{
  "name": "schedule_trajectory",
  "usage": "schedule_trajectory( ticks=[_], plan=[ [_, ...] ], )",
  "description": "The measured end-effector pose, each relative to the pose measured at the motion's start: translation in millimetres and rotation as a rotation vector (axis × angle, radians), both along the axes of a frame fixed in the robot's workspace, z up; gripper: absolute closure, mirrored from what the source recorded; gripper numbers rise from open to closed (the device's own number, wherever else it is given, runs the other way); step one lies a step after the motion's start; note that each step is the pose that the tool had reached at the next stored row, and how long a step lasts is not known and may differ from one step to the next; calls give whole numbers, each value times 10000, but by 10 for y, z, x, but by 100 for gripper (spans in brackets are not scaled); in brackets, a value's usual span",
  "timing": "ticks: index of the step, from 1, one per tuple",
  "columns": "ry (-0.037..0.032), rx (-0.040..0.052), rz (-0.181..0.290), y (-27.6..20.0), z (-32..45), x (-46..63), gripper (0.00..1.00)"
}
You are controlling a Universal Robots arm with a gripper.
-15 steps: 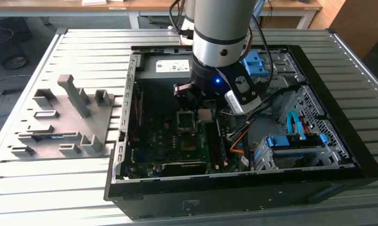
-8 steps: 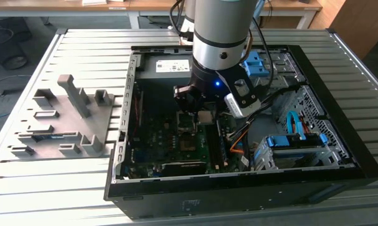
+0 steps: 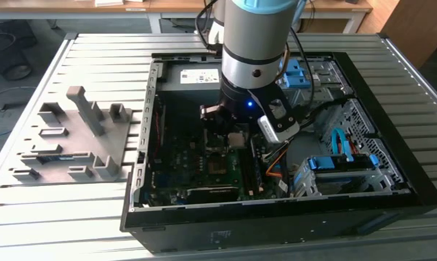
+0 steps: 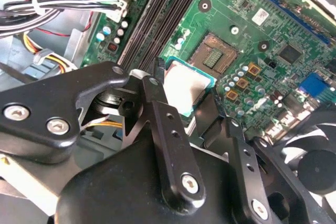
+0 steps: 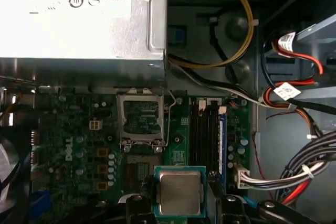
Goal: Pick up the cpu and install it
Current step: 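Place the cpu into insertion slot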
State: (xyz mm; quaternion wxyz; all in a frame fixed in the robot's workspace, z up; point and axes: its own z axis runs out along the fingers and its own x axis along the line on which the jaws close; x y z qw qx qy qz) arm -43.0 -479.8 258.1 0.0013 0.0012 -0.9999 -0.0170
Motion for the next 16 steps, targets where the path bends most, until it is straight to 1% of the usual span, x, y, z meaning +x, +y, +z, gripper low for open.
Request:
schedule_trajectory(
  ticks=[8, 16],
  plan=[
    [0, 1, -1, 0, -138, -1, 53],
    [0, 0, -1, 0, -218, -1, 53]
  ],
)
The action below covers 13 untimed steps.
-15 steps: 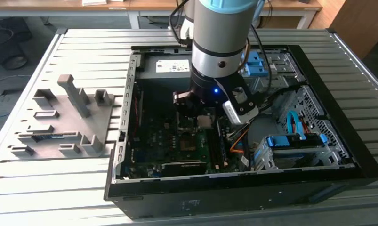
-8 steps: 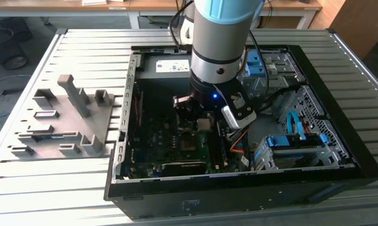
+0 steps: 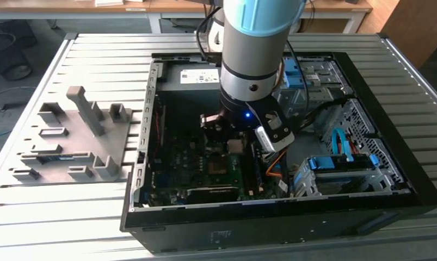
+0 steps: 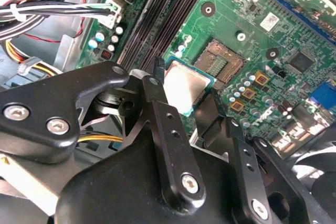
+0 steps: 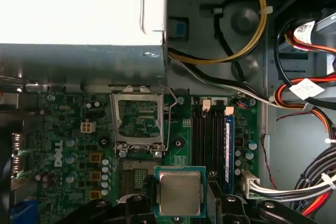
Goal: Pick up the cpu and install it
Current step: 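Place the cpu into insertion slot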
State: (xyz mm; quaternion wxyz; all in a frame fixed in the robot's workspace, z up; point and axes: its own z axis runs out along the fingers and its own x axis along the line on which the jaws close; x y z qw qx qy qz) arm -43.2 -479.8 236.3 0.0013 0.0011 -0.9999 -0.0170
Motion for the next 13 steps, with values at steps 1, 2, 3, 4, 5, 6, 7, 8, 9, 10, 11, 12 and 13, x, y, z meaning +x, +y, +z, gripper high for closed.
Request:
schedule_trajectory(
  ticks=[1, 2, 3, 4, 5, 6, 7, 8, 9, 10, 11, 12, 13],
  plan=[
    [0, 1, 0, 0, -10, 0, 53],
    [0, 1, 0, 0, -21, 0, 53],
    [0, 1, 0, 0, -31, 0, 53],
    [0, 1, 0, 0, -43, 0, 53],
    [-1, 1, 0, 0, -52, 0, 53],
    [0, 0, -1, 0, -58, -1, 53],
    [-1, 1, 0, 0, -65, -1, 53],
    [0, 1, 0, 0, -72, -2, 53],
    [0, 1, 0, 0, -81, -2, 53],
    [0, 0, 0, 0, -90, -2, 53],
    [0, 0, 0, 0, -102, -2, 53],
    [0, -1, 0, 0, -114, -2, 53],
    [0, 0, 0, 0, -128, -3, 53]
  ],
)
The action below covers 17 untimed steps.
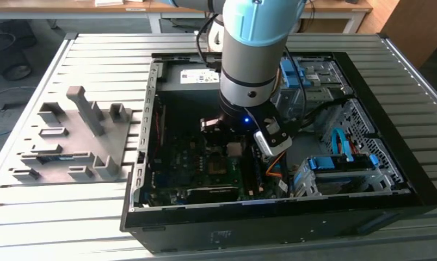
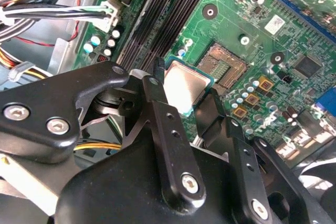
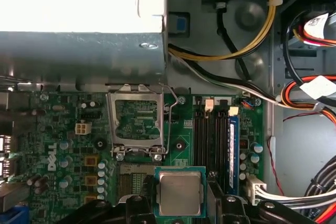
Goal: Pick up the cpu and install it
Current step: 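Place the cpu into insertion slot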
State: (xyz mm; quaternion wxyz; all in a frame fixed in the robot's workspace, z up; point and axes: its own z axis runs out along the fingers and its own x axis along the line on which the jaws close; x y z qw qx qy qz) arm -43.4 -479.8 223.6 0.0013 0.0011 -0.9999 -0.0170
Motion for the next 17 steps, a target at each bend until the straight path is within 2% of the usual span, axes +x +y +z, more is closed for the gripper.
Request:
schedule_trajectory(
  ticks=[17],
  plan=[
    [0, 0, 0, 0, -198, -51, 53]
  ],
)
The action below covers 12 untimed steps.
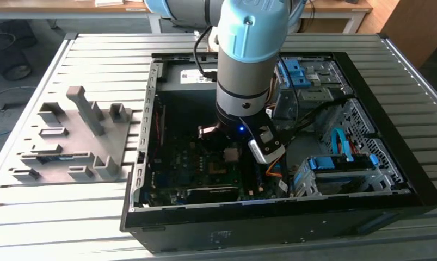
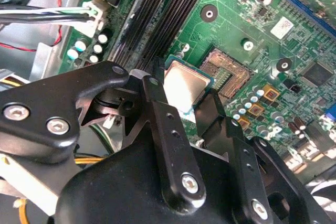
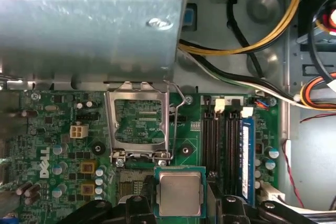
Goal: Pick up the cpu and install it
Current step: 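Place the cpu into insertion slot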
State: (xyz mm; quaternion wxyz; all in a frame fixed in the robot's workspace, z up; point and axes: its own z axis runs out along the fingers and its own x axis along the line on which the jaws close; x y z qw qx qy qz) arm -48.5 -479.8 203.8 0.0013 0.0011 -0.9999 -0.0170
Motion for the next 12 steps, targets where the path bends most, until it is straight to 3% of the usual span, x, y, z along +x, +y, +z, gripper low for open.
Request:
schedule_trajectory(
  ticks=[4, 9, 12],
  plan=[
    [0, -13, 0, -1, -65, -50, 53],
    [-10, -18, 0, 0, -70, -214, 53],
    [-11, -29, 0, -4, -75, -256, 53]
  ],
)
